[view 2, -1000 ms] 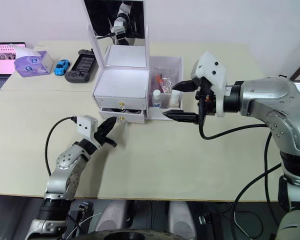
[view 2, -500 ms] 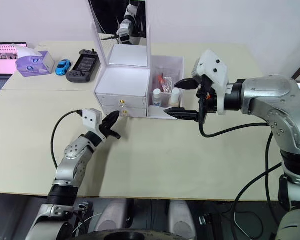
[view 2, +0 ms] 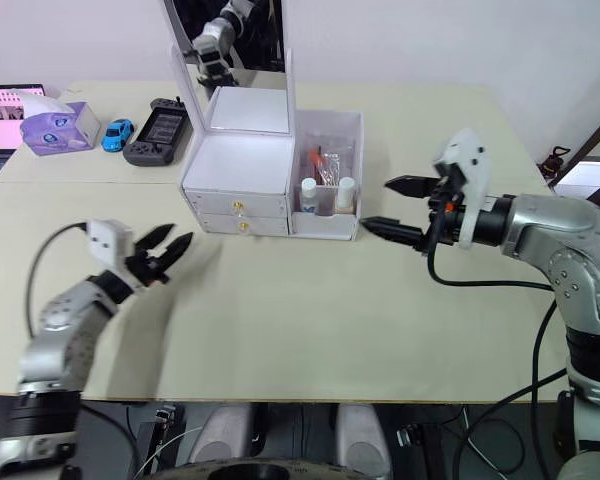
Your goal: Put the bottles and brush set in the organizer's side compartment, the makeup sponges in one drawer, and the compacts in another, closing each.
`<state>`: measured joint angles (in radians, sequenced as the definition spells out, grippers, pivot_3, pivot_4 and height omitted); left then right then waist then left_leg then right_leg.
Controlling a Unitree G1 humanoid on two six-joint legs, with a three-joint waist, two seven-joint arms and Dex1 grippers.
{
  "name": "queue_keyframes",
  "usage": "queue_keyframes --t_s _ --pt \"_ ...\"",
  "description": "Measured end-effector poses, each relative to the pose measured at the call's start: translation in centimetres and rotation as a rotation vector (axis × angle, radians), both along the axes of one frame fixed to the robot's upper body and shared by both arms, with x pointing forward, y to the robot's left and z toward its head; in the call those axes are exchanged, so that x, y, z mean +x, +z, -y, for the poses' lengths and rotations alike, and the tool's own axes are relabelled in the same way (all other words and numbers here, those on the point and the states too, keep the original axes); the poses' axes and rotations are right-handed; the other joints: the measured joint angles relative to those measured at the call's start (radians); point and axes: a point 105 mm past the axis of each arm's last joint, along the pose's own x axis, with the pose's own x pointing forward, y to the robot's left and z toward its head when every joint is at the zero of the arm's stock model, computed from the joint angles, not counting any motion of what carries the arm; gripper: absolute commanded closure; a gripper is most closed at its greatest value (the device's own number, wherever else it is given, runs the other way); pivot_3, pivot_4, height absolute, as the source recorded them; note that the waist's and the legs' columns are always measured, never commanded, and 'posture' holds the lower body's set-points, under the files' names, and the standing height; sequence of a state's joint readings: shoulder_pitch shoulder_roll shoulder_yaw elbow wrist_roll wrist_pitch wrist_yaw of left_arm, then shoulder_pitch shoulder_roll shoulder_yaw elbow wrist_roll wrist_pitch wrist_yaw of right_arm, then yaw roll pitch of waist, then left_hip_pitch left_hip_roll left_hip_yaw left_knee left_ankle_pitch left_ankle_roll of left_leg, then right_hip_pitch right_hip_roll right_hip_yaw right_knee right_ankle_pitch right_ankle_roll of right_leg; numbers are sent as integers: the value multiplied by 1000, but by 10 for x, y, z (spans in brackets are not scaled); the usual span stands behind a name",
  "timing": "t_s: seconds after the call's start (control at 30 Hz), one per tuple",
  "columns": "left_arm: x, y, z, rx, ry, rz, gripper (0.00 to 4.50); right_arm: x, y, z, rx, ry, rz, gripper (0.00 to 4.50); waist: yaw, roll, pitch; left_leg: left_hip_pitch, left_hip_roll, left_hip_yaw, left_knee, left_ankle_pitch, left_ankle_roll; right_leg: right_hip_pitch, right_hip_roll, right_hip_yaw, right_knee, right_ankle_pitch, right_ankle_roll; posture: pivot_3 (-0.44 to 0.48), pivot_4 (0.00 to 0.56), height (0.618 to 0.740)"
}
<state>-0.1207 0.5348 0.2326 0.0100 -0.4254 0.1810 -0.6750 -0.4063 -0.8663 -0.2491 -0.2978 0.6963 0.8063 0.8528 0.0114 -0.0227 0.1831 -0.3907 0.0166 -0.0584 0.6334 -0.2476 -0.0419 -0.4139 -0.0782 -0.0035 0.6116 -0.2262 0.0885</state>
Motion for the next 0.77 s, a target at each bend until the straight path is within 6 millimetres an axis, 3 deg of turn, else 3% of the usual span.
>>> queue_keyframes --t_s 0.07,0.17,0.23,0.4,0.6,0.77 --pt "-3 1 -37 61 58 -44 93 3 -7 23 19 -91 25 0 0 1 0 0 0 1 0 0 0 0 0 0 0 0 0 0 150 740" --pt "-4 9 -91 96 155 -92 38 1 -22 64 64 -241 59 0 2 0 0 -1 0 1 -1 0 0 0 -1 0 -2 -3 4 0 150 740" --pt "-3 17 -108 107 181 -94 38 -3 -33 83 57 -301 51 0 1 0 0 -1 -1 2 -1 0 0 0 -2 0 -2 -2 3 0 150 740" --pt "2 36 -120 108 133 -107 38 -11 -47 115 77 -415 66 0 -5 1 1 0 -1 2 -2 0 0 0 -2 0 -2 -2 3 0 150 740" --pt "7 40 -127 164 143 -141 38 -16 -54 122 39 -446 86 0 -22 1 1 1 0 2 -3 0 0 0 -1 0 0 -2 3 0 150 740" --pt "12 35 -116 212 113 -130 38 -15 -58 125 38 -463 84 0 -25 1 1 1 0 2 -3 0 0 0 -2 1 0 -1 2 0 150 740"
